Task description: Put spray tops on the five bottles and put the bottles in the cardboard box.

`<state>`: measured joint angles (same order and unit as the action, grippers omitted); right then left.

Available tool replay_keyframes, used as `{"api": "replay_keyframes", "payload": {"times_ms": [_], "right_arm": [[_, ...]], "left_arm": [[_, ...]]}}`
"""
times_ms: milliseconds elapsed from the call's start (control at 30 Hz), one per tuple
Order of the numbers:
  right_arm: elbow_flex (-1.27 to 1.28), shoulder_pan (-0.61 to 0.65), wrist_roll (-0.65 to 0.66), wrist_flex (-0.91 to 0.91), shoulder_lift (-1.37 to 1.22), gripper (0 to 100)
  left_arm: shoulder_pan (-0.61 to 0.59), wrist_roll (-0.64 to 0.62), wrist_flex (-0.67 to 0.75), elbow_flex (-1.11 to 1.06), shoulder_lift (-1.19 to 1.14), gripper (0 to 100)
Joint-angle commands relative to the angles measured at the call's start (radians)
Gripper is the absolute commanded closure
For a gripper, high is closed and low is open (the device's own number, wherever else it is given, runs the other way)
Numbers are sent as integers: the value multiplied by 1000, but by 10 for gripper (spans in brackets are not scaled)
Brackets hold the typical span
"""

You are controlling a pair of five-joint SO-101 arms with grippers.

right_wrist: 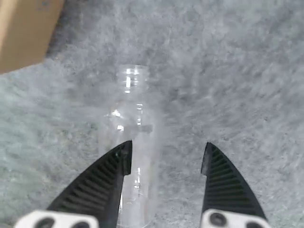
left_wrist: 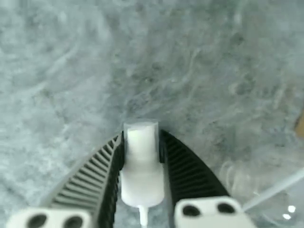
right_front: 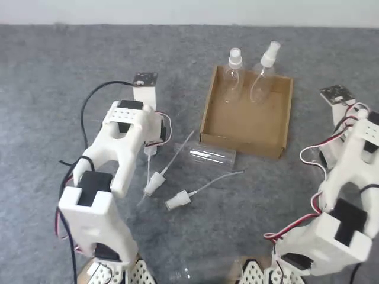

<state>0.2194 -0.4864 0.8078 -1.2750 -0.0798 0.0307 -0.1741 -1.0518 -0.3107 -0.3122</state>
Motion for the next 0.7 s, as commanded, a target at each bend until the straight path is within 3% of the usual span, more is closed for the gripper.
{"api": "replay_keyframes", "payload": {"times_ms": [0, 333, 500, 667], "right_arm": [[-3, -16, 15, 16, 16, 810], [-3, -15, 14, 15, 19, 810], [-3, -19, 14, 18, 18, 810], [-3, -15, 15, 16, 18, 810]], "left_arm": [[34, 64, -14, 79, 20, 962], [44, 158, -147, 183, 21, 965], [9, 244, -11, 47, 49, 979], [5, 304, 78, -156, 236, 977]]}}
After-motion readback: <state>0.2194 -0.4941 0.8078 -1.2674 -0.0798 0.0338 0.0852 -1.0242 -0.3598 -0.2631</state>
